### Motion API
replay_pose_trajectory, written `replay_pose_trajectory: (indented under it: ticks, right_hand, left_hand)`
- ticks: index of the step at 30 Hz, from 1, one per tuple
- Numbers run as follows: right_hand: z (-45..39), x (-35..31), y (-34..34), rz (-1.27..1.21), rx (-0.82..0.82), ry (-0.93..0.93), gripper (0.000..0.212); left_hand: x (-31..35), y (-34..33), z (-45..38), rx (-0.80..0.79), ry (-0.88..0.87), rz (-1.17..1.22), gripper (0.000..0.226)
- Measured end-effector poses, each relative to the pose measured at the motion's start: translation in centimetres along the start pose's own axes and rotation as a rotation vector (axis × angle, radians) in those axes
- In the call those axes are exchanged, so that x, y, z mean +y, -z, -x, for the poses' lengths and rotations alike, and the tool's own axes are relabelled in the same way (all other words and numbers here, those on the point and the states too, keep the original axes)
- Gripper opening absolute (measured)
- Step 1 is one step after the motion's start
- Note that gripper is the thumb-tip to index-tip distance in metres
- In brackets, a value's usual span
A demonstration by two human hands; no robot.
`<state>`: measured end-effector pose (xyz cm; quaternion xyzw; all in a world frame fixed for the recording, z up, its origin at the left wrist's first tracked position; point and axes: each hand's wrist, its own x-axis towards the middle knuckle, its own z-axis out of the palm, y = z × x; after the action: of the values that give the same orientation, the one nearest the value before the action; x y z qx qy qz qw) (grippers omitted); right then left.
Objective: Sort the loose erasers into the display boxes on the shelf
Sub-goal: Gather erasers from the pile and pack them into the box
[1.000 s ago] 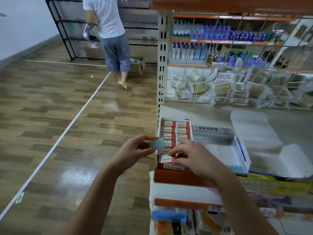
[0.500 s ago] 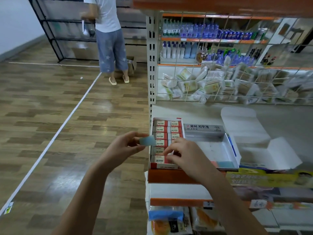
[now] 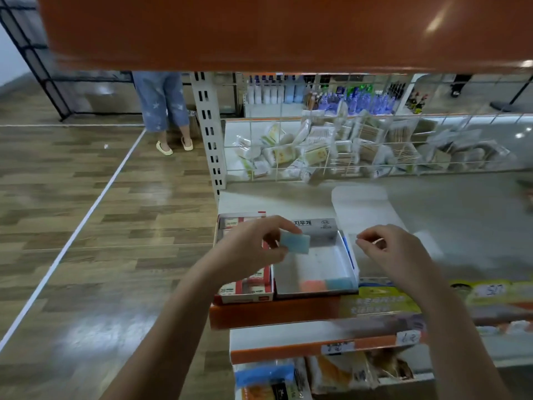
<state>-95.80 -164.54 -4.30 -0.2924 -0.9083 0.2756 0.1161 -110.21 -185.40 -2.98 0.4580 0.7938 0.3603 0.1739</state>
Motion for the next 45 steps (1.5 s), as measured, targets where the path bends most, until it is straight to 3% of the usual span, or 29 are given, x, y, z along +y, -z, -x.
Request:
replay_pose_trajectory:
  ticks: [8,18,23,30,37,45]
  right_hand:
    - [-0.3,0.2,-0.8,0.006,-0.247,-0.084,0.033]
    - [-1.0,0.4,-1.2,0.069,-0.339,-0.081,0.036]
    - [-1.0,0.5,-1.2,0.053,-0.344,-0.071,0.035]
    - [-0.8,0.6,-1.3,0.012,-0.342,-0.067,0.033]
    - [-1.0,0.7,-1.3,0.009,-0.357,-0.069,0.032]
    - [-1.1,0.6,-1.5,0.063,-0.381,-0.048,0.022]
  left_hand:
    - [1.6,-2.6,-1.7,-0.270,0.060,-0.439,0.033]
    - [1.8,-4.2,-1.7,-0.329,0.111,-0.651,0.025]
    - [2.0,-4.5,-2.6,-0.332,0.109,-0.686,0.005]
    - [1.9,-4.4,-3.7,-0.471,0.140,-0.752,0.022]
    - [2.0,-2.9,-4.0,-0.522,0.163,-0.496,0.024]
    - [1.2,-3.6,-3.6,-0.494,0.157,-0.684,0.023]
